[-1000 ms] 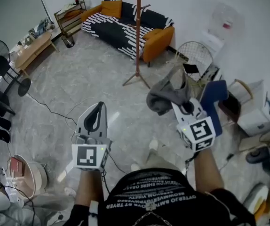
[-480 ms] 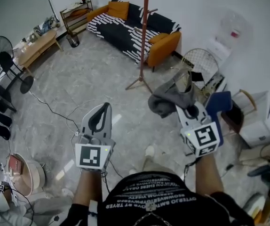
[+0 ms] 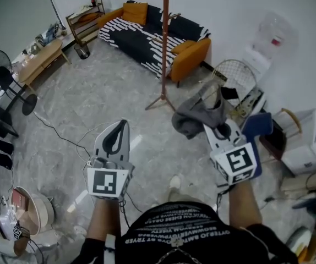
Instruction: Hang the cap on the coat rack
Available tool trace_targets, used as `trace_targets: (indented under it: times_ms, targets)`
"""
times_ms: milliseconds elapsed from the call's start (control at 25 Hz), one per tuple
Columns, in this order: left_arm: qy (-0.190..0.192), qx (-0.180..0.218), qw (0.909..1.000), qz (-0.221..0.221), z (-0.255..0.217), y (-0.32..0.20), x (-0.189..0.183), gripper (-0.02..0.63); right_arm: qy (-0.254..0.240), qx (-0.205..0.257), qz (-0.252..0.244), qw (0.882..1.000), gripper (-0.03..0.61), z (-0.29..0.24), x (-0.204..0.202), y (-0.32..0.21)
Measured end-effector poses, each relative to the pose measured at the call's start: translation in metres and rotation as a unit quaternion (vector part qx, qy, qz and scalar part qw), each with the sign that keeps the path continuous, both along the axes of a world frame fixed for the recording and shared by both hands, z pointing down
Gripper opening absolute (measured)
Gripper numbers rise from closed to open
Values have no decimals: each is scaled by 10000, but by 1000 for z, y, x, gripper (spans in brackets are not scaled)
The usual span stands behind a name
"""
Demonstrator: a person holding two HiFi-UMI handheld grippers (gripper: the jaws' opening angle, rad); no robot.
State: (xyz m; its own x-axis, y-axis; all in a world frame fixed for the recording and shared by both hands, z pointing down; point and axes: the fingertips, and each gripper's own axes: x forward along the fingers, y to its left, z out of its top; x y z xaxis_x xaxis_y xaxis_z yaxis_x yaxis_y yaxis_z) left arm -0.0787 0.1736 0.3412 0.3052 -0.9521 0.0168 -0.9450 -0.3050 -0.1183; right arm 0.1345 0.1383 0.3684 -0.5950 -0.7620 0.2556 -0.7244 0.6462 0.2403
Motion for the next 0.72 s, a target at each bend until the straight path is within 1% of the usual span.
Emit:
trace_targets:
  times_ms: [400, 600, 640, 720]
  targets:
    - [-68, -60, 9999, 119, 3, -55, 21, 3, 31, -45, -7, 10000, 18, 6, 16, -48]
    - [-70, -15, 10000, 38, -5, -81, 28, 3, 33, -16, -63, 10000, 18, -1, 25, -78]
    - [-27, -15, 10000, 41, -8, -86, 29, 3, 4, 20, -91, 10000, 18, -4, 25, -84]
    - [212, -56, 9997, 50, -11, -97, 34, 3, -6, 54, -125, 9999, 18, -5, 30, -98]
